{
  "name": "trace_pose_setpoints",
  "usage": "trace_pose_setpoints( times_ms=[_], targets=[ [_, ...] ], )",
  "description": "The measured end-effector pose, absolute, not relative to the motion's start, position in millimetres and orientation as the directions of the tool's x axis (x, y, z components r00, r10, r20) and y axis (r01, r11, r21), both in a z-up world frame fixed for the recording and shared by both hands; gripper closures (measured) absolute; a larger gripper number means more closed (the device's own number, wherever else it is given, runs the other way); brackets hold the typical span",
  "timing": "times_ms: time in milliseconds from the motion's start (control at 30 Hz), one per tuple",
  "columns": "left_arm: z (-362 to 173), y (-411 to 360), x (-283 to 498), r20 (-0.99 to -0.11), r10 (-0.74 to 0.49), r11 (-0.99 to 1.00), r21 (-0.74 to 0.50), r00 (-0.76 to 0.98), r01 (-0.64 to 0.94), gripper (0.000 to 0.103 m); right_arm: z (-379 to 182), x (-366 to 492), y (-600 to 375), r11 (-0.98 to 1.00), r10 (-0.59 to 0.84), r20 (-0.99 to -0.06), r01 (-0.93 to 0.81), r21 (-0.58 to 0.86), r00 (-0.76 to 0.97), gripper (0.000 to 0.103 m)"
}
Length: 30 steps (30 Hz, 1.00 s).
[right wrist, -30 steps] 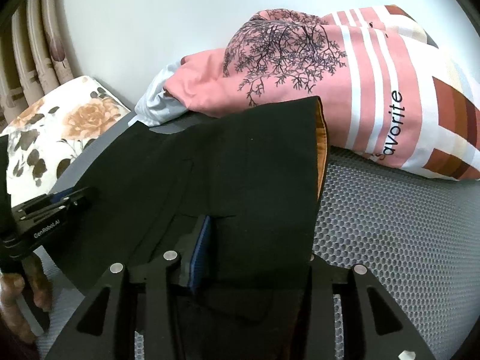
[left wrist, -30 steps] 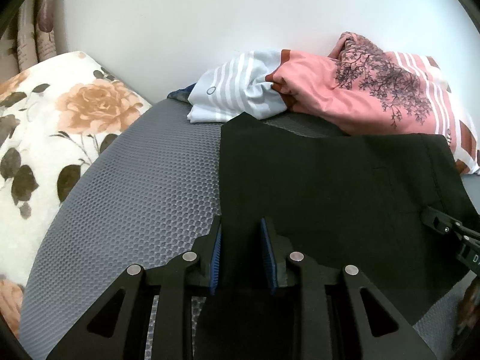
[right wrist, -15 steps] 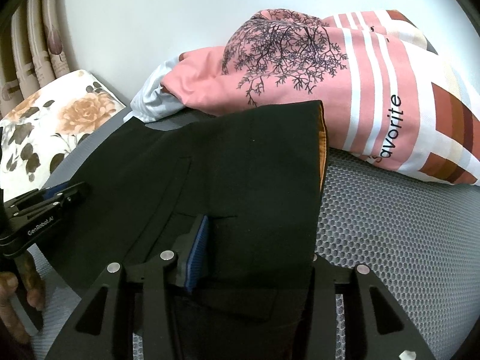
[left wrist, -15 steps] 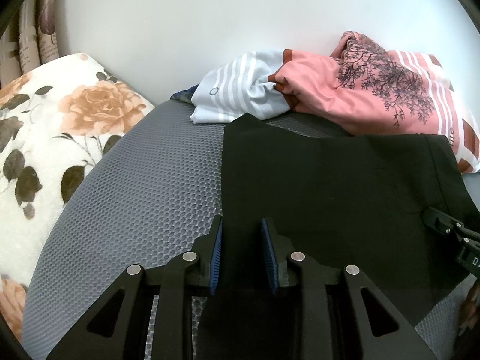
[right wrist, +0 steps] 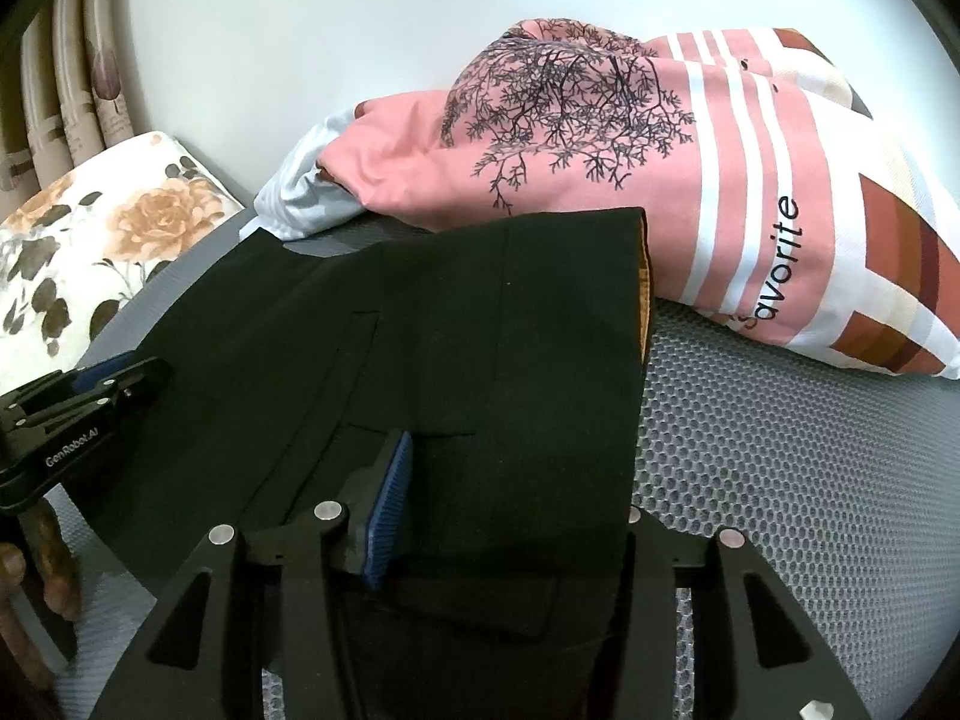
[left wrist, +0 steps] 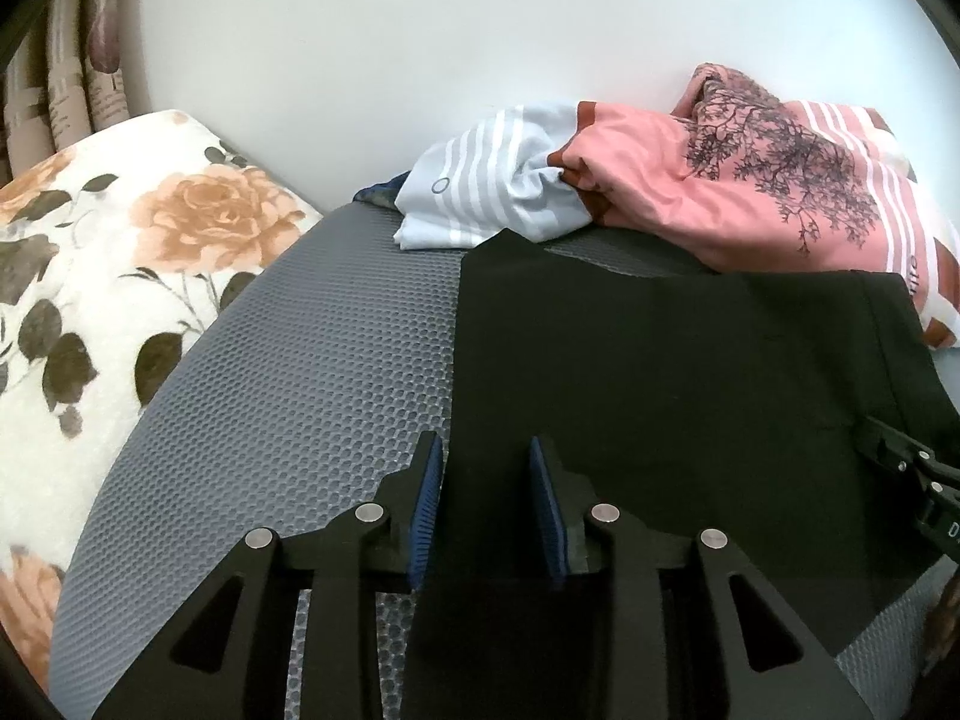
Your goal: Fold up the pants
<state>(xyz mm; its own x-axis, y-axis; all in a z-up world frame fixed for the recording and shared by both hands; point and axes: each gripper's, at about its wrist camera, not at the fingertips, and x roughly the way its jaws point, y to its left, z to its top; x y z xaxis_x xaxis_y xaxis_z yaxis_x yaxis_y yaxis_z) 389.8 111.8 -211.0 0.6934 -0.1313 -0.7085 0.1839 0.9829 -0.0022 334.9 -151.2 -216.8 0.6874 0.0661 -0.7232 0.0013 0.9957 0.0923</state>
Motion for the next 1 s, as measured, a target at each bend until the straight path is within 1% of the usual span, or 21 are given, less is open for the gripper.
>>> trace_pose_setpoints(
  times_ms=[1000],
  targets=[
    [-211.3, 113.0, 389.3, -0.706, -0.125, 0.984, 0.001, 0.697, 0.177, 0.07, -216.9, 336.4, -147.7, 0.999, 0.006, -0.727, 0.026, 0.033, 0.686, 0.052]
  ],
)
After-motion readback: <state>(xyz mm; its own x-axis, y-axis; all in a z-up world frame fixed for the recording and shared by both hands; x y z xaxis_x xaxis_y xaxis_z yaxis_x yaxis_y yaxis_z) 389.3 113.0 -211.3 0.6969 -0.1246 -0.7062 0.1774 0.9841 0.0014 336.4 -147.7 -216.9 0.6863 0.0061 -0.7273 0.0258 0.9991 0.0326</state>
